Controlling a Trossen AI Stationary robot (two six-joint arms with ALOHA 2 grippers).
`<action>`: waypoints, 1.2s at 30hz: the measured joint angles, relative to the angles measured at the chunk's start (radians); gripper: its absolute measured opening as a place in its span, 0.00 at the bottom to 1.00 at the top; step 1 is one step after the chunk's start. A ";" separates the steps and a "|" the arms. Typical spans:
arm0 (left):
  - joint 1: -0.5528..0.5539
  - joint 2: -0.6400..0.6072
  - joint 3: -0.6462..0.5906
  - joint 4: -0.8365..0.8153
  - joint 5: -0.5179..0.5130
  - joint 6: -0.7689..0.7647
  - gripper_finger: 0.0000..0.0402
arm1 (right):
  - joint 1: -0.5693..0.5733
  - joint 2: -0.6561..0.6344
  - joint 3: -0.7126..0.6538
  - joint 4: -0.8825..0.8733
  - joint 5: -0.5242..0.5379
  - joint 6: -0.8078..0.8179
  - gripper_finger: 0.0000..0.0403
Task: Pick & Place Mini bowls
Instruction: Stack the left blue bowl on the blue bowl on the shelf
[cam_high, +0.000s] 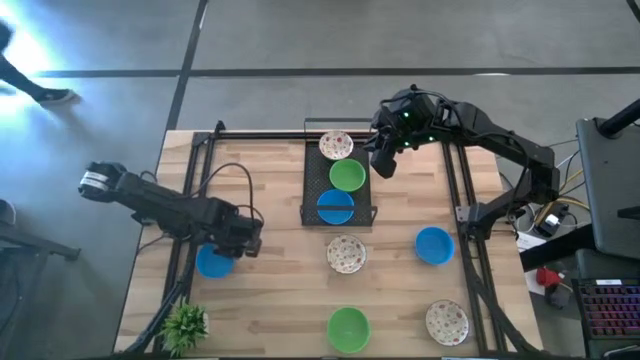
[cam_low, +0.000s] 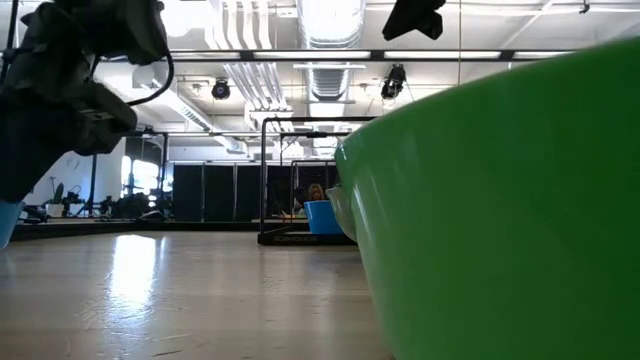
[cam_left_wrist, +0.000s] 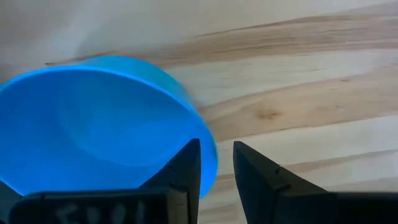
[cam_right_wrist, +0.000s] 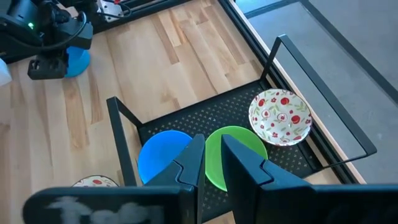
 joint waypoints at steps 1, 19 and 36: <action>-0.001 0.000 -0.007 0.000 0.000 0.001 0.22 | 0.000 0.000 0.000 0.000 0.000 0.000 0.12; -0.004 -0.002 -0.057 0.014 -0.013 0.061 0.02 | 0.000 0.016 0.000 0.063 0.001 -0.010 0.12; -0.003 0.000 0.210 -0.090 -0.206 0.238 0.00 | 0.000 0.025 0.000 0.080 0.000 -0.010 0.12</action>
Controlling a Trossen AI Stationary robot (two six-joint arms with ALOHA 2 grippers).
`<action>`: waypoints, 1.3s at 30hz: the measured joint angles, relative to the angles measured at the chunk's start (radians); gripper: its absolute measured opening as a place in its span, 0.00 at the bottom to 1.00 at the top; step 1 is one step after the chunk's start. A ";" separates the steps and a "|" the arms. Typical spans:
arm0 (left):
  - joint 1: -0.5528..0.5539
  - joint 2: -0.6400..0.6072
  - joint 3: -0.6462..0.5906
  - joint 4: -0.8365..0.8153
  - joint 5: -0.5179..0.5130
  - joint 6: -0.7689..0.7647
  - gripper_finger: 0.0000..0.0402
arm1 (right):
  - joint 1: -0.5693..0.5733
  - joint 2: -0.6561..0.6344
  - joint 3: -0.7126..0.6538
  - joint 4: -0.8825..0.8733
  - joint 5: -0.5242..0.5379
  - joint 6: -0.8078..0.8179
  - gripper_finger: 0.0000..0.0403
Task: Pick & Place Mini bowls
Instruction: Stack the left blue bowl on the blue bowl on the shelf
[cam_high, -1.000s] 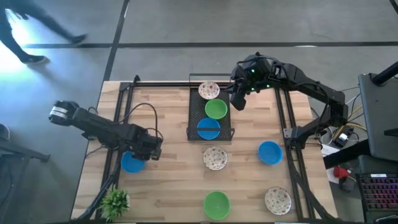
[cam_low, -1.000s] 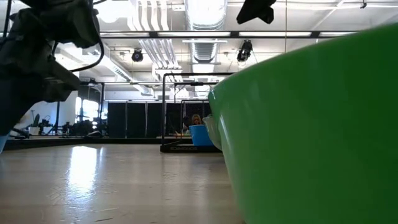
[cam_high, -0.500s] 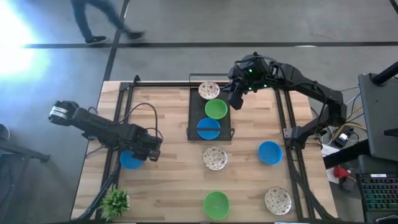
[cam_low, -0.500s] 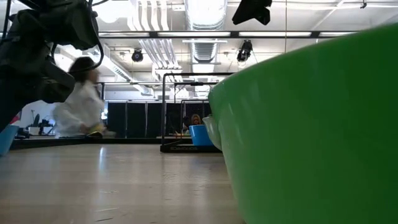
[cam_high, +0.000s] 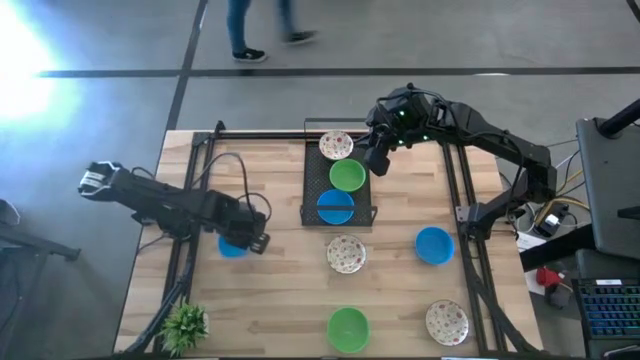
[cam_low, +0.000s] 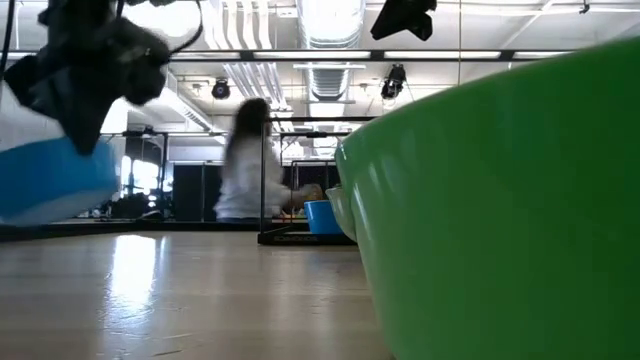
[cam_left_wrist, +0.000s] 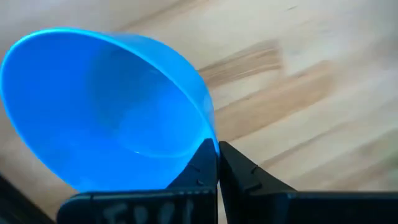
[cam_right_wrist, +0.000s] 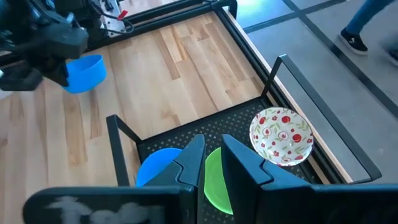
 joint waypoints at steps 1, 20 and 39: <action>0.001 0.000 0.024 -0.017 -0.016 0.009 0.00 | 0.000 0.000 0.000 0.001 0.000 0.000 0.12; 0.310 0.027 0.384 -0.167 -0.136 0.582 0.00 | 0.000 0.000 0.000 0.016 0.000 0.000 0.12; 0.512 0.515 0.919 -0.230 0.072 1.728 0.00 | -0.001 -0.018 0.000 0.017 0.000 -0.052 0.12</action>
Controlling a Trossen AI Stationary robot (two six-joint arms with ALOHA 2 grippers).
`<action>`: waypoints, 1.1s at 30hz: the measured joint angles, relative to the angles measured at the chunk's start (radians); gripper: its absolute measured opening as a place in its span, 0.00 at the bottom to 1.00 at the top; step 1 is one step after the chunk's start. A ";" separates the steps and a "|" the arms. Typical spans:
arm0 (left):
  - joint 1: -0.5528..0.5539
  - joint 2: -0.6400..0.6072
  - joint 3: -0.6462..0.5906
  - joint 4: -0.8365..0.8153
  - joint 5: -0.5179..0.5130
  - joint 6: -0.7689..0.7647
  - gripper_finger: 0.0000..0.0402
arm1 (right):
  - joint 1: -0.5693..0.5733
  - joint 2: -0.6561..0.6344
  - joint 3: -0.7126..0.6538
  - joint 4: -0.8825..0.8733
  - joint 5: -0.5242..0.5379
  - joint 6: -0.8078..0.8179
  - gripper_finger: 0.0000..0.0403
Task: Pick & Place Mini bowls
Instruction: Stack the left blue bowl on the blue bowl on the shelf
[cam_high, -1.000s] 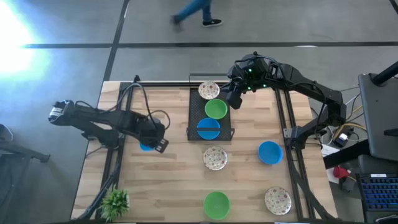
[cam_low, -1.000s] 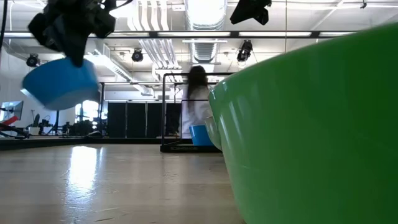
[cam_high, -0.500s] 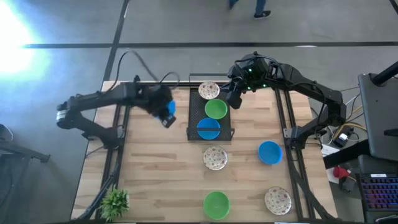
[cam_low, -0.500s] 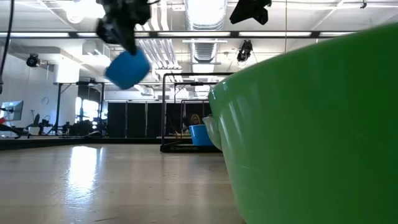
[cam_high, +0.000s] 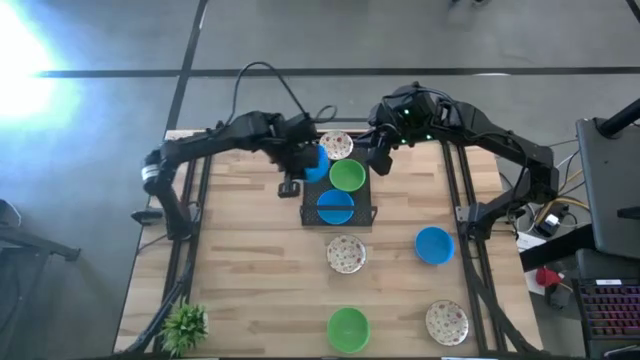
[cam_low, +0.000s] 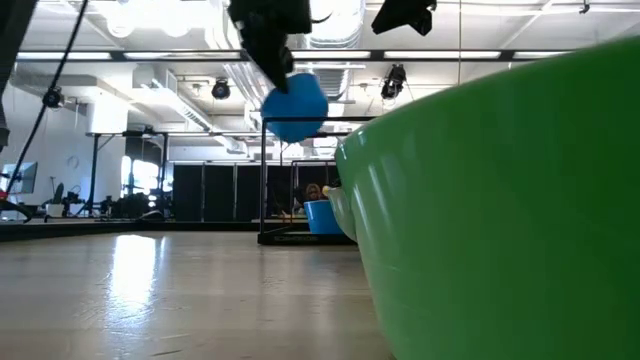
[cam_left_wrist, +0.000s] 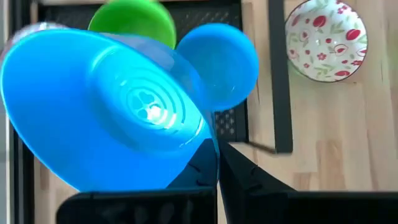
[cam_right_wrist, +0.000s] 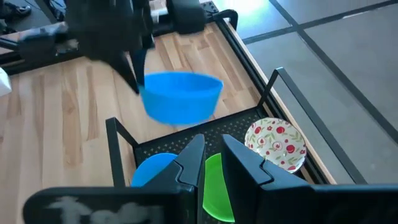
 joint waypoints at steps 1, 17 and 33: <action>-0.003 0.021 0.021 -0.001 0.005 0.016 0.00 | 0.000 -0.003 0.000 0.000 0.000 -0.001 0.12; -0.064 0.238 0.155 -0.028 0.097 0.125 0.00 | -0.001 -0.012 0.000 0.006 0.002 -0.020 0.12; -0.072 0.264 0.167 -0.056 -0.050 0.271 0.00 | -0.002 -0.012 0.000 0.020 0.005 -0.020 0.12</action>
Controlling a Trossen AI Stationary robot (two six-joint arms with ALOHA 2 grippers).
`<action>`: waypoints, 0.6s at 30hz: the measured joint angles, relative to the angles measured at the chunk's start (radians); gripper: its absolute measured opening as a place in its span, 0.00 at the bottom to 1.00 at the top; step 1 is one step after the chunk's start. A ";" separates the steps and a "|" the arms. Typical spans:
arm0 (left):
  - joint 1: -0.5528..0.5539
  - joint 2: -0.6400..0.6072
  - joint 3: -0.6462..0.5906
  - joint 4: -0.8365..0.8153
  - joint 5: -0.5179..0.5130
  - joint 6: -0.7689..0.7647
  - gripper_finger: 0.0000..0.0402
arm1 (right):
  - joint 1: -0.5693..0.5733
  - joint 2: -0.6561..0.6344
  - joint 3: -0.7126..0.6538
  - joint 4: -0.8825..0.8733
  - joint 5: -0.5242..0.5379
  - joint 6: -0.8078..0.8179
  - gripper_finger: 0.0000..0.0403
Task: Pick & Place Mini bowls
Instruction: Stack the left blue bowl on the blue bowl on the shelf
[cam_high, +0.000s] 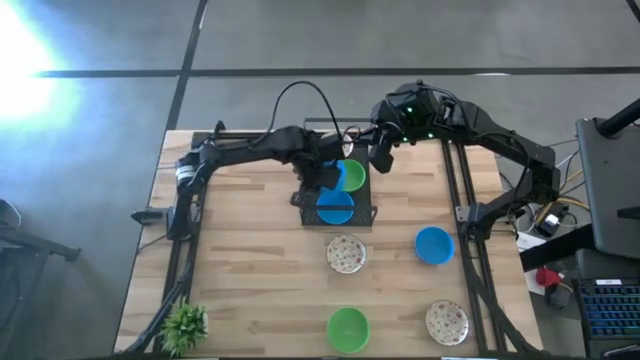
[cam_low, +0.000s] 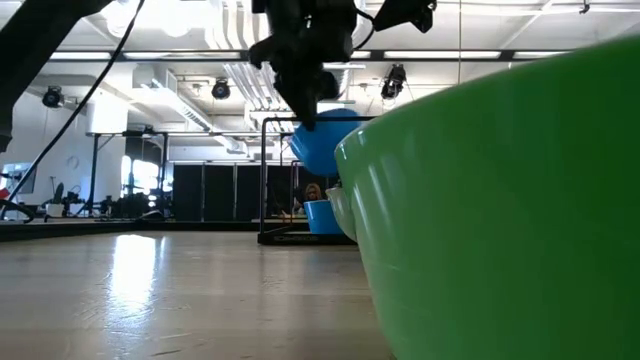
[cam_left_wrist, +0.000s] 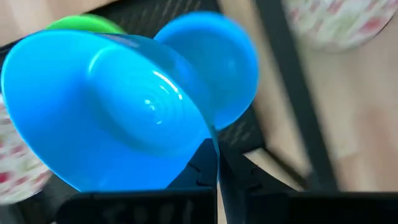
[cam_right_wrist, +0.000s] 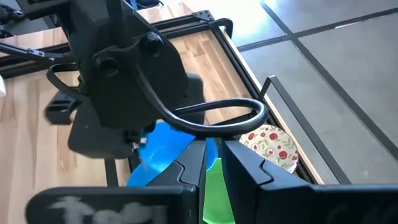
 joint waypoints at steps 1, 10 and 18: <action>0.001 0.000 0.006 -0.011 -0.036 0.027 0.00 | 0.000 0.000 0.000 0.002 -0.001 0.000 0.12; 0.003 -0.001 0.011 -0.074 -0.166 0.118 0.00 | 0.001 0.000 0.000 0.004 -0.007 -0.001 0.12; -0.011 -0.090 0.012 -0.097 -0.175 0.096 0.00 | 0.001 -0.001 0.000 0.003 -0.076 -0.082 0.12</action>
